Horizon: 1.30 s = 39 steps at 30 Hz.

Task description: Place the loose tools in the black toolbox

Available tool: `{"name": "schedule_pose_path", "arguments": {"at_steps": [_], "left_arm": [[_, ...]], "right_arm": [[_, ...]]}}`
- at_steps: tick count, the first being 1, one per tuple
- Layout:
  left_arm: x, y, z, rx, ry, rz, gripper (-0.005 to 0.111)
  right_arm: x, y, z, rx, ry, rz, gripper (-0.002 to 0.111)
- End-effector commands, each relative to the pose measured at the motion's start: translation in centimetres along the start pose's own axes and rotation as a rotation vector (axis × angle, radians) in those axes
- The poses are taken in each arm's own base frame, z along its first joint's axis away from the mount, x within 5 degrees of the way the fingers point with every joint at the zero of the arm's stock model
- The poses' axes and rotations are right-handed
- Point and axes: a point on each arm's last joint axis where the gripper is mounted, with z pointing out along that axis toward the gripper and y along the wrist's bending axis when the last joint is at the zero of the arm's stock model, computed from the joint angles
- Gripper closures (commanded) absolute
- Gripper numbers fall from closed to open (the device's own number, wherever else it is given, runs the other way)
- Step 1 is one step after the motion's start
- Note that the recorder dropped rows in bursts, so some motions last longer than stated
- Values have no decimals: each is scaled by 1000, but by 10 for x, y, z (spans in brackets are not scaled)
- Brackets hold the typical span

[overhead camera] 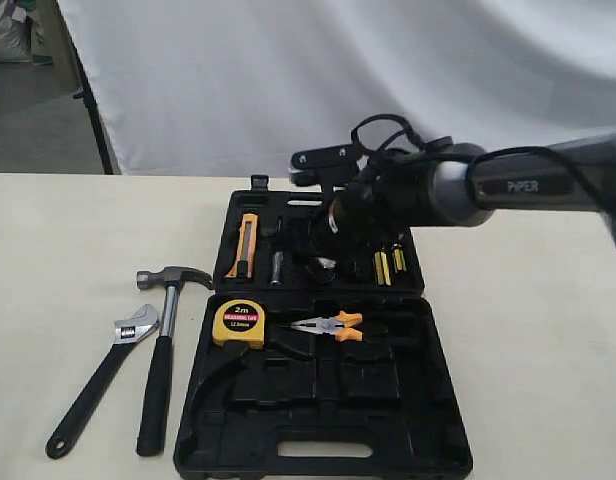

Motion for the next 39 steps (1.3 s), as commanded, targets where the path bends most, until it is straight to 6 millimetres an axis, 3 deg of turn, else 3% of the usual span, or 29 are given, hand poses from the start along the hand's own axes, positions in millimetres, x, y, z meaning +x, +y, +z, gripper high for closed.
{"name": "schedule_pose_path", "arguments": {"at_steps": [1,14,19,23,33,39], "left_arm": [[1,0,0,-2,1,-14,106],[1,0,0,-2,1,-14,106],[1,0,0,-2,1,-14,106],[1,0,0,-2,1,-14,106],[1,0,0,-2,1,-12,106],[1,0,0,-2,1,-12,106]], "right_arm": [[-24,2,-32,-38,-104,12,41],[-11,2,-14,-24,-53,6,42],[-13,25,-16,-107,-122,-43,42],[-12,43,-6,-166,-169,-112,42],[-17,53,43,-105,-102,-89,42],[-14,73,46,-134,-112,-123,41]]}}
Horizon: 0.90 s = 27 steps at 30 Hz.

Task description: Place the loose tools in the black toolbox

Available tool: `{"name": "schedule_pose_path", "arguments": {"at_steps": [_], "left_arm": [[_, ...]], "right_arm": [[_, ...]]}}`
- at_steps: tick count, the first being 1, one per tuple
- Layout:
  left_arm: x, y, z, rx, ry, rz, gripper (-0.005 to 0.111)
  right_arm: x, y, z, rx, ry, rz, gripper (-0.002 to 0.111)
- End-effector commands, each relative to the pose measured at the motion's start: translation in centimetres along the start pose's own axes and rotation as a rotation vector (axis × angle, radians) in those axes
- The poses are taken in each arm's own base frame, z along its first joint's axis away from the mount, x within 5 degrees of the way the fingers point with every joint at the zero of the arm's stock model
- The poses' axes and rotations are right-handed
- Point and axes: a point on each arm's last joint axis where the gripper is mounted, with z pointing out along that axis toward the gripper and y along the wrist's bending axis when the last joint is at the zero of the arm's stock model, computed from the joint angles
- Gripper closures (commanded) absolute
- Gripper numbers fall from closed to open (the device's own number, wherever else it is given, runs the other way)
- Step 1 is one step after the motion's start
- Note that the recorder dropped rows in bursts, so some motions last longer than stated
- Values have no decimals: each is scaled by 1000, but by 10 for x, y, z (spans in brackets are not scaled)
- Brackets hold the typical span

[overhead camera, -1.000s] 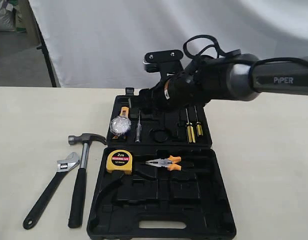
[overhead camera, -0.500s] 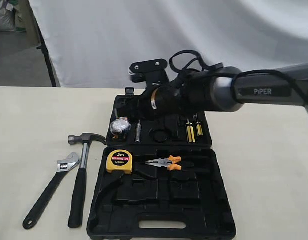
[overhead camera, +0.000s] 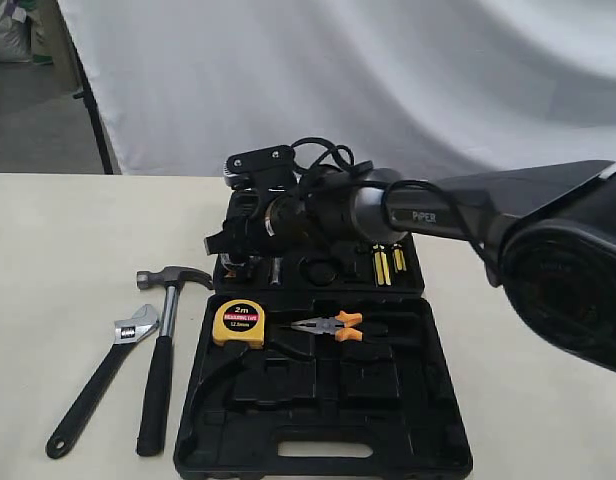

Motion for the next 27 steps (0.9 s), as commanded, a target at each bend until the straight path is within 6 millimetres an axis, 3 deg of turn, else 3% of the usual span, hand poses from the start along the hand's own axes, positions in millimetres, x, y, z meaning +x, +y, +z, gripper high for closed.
{"name": "schedule_pose_path", "arguments": {"at_steps": [1,10,18,27], "left_arm": [[1,0,0,-2,1,-12,106],[1,0,0,-2,1,-12,106],[1,0,0,-2,1,-12,106],[1,0,0,-2,1,-12,106]], "right_arm": [[-4,15,-2,-25,-22,-43,41],[-8,18,-2,-25,-36,-63,41],[9,18,14,-19,6,-62,13],[14,14,13,25,70,-99,13]]}}
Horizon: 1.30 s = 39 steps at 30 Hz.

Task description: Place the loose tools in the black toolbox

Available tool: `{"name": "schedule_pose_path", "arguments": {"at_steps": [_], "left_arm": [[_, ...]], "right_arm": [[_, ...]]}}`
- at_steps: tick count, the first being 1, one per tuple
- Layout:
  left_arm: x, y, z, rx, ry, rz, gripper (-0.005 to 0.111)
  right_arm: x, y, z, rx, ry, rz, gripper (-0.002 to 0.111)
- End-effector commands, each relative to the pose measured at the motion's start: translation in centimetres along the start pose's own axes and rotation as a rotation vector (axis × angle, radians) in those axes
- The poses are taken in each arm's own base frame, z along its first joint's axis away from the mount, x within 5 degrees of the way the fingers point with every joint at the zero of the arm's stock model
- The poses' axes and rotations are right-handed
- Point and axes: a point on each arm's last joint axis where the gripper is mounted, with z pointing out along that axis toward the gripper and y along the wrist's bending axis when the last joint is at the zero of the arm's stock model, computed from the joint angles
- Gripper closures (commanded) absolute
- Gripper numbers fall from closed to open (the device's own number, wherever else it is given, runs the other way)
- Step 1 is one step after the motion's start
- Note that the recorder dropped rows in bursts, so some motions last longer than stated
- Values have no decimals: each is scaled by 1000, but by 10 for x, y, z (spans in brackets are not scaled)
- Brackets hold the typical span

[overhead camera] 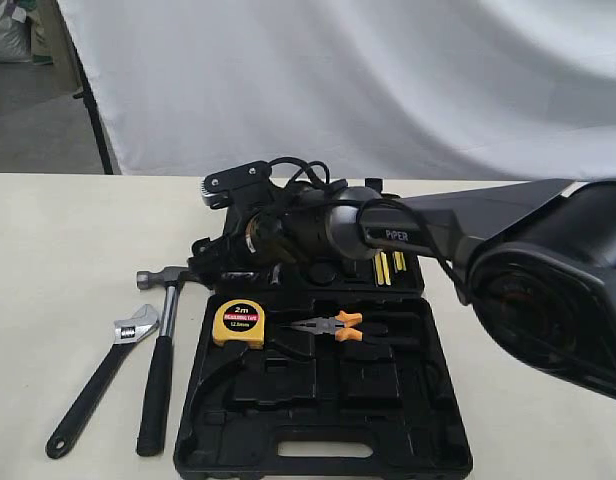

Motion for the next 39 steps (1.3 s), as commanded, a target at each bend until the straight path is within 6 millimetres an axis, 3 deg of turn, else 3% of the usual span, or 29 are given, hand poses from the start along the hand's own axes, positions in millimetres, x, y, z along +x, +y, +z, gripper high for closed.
{"name": "schedule_pose_path", "arguments": {"at_steps": [1,6,15,19,30,34,39], "left_arm": [[1,0,0,-2,1,-12,106],[1,0,0,-2,1,-12,106],[1,0,0,-3,1,-10,106],[1,0,0,-3,1,-10,106],[1,0,0,-3,1,-10,106],[1,0,0,-3,1,-10,106],[1,0,0,-3,1,-10,106]], "right_arm": [[3,-5,-1,38,49,-32,13],[2,-5,-3,43,53,-36,23],[1,-6,-5,52,63,-39,89],[-10,-8,-18,65,53,-30,109],[-55,-24,-86,134,14,15,109],[-58,-45,-102,147,74,41,109],[-42,-85,-104,-91,172,168,109]]}}
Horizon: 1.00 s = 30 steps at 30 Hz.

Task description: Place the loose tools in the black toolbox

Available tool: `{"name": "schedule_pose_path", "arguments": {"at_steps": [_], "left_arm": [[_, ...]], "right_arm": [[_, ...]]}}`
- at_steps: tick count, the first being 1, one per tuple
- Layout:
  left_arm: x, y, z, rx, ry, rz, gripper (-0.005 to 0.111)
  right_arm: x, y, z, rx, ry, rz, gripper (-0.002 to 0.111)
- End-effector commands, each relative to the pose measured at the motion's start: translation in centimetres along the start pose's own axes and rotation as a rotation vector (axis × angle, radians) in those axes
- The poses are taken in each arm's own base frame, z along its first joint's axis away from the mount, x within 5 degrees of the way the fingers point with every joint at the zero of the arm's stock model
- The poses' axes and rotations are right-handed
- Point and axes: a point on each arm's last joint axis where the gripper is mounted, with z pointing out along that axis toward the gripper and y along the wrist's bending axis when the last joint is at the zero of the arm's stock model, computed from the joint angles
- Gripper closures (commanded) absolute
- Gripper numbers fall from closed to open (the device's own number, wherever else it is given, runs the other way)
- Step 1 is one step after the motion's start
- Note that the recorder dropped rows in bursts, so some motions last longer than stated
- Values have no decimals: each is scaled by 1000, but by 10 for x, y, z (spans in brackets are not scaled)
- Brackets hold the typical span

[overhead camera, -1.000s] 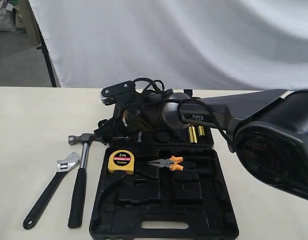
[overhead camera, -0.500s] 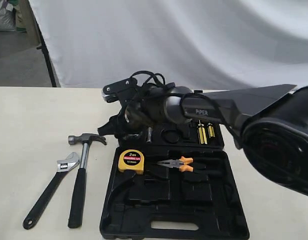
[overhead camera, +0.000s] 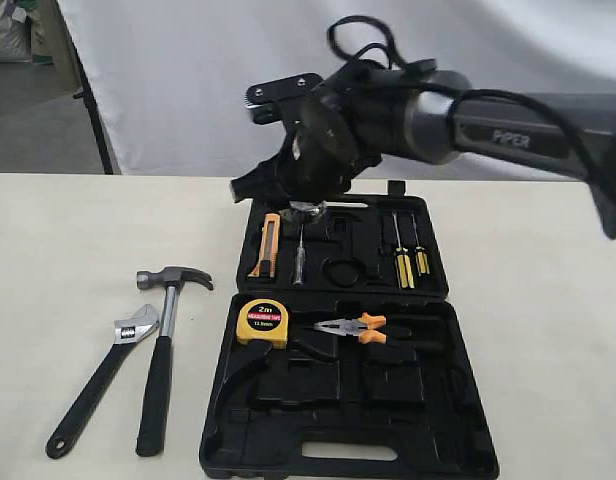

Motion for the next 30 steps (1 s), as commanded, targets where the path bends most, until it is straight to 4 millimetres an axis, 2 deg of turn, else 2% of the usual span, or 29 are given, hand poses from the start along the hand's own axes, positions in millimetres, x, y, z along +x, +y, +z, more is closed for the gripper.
{"name": "schedule_pose_path", "arguments": {"at_steps": [1,4,8,11,14,21,23,28,30], "left_arm": [[1,0,0,-3,1,-10,106],[1,0,0,-3,1,-10,106],[1,0,0,-3,1,-10,106],[1,0,0,-3,1,-10,106],[1,0,0,-3,1,-10,106],[1,0,0,-3,1,-10,106],[1,0,0,-3,1,-10,106],[1,0,0,-3,1,-10,106],[1,0,0,-3,1,-10,106]], "right_arm": [[15,-42,2,-273,104,138,109],[31,-72,7,-615,109,258,109],[49,-118,23,-940,31,584,109],[69,-134,45,-956,60,663,109],[85,-134,66,-930,106,702,109],[87,-123,82,-822,131,767,106],[88,-123,85,-779,137,763,96],[88,-120,87,-749,143,765,53],[86,-124,84,-746,124,756,40]]}}
